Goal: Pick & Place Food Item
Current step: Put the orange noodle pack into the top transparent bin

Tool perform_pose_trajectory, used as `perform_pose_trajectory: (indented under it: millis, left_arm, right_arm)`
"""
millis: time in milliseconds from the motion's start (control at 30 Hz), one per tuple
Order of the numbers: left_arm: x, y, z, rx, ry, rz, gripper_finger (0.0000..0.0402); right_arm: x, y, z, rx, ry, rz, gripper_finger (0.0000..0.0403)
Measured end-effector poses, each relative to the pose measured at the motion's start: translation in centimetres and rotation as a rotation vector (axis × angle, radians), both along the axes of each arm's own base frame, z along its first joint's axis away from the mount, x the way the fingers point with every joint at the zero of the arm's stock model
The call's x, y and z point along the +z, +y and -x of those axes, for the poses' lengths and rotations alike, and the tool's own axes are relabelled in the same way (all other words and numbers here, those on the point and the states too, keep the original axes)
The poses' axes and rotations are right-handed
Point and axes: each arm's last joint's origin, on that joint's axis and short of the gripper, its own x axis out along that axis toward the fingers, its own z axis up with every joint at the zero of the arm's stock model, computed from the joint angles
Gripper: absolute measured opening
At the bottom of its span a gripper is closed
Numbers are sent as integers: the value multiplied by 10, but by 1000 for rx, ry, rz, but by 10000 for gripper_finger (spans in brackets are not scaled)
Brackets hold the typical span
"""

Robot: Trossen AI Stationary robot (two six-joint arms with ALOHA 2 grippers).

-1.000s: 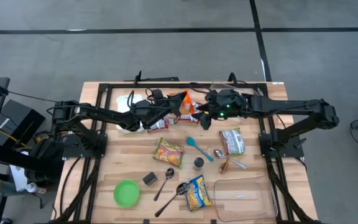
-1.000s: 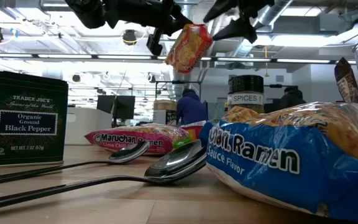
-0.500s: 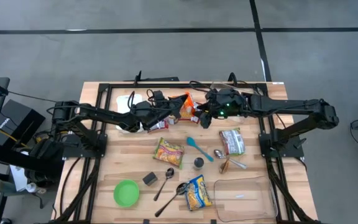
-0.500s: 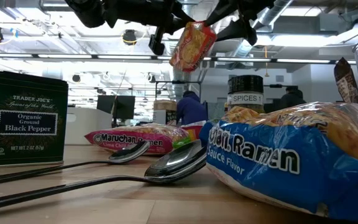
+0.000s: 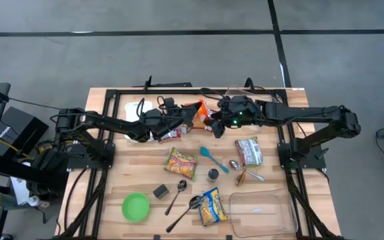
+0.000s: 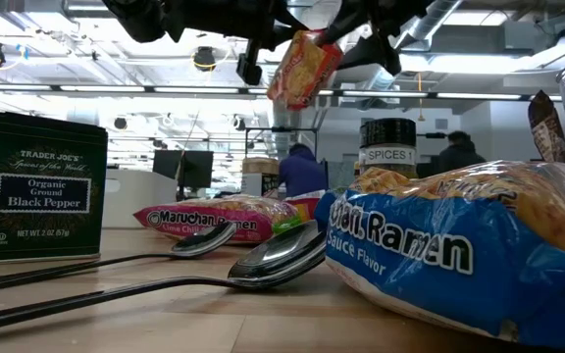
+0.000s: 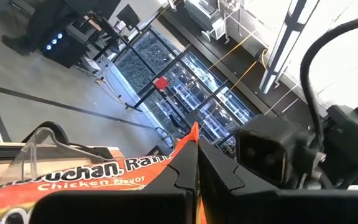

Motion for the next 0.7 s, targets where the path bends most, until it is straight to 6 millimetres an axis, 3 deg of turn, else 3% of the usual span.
perform_pose_trajectory:
  millis: [433,700]
  left_arm:
    - [0,0,0,-4,4,-1,0]
    - [0,0,0,-4,5,-1,0]
  right_arm:
    - [-1,0,0,2,9,1,86]
    - [-1,0,0,4,9,-1,38]
